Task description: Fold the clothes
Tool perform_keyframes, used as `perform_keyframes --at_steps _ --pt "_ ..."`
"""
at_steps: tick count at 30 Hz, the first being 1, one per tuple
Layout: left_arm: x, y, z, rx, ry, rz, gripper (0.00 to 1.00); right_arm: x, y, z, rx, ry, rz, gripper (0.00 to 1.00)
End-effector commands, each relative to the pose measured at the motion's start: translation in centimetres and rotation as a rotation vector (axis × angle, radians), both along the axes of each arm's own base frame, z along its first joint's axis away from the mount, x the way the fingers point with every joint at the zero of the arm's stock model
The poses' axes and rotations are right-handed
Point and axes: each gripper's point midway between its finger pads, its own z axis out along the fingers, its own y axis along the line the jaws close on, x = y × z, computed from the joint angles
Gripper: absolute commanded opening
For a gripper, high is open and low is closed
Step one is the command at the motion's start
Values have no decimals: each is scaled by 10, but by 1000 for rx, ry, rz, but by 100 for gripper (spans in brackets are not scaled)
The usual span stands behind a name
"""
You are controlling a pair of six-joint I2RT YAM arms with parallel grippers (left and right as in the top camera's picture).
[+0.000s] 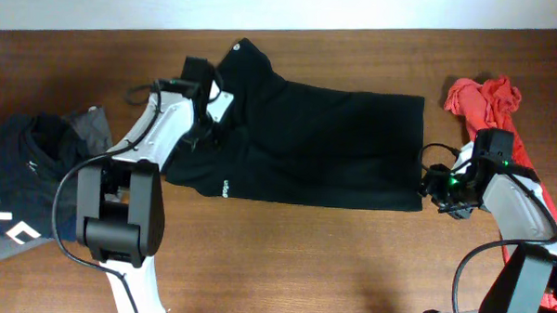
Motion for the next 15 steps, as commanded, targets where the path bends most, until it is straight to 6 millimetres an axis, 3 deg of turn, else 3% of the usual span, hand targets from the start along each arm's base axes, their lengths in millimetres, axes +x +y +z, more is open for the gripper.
perform_keyframes --at_steps 1,4,9,15 --pt "0 2 -9 -4 -27 16 3 8 -4 12 -7 -43 -10 59" --pt "15 -1 -14 -18 -103 17 3 8 -3 12 -7 -45 -10 59" --pt "42 -7 -6 -40 -222 15 2 7 -3 12 -6 -41 -9 59" --pt "56 -9 0 -51 -283 15 2 6 -2 11 -3 -34 -9 59"
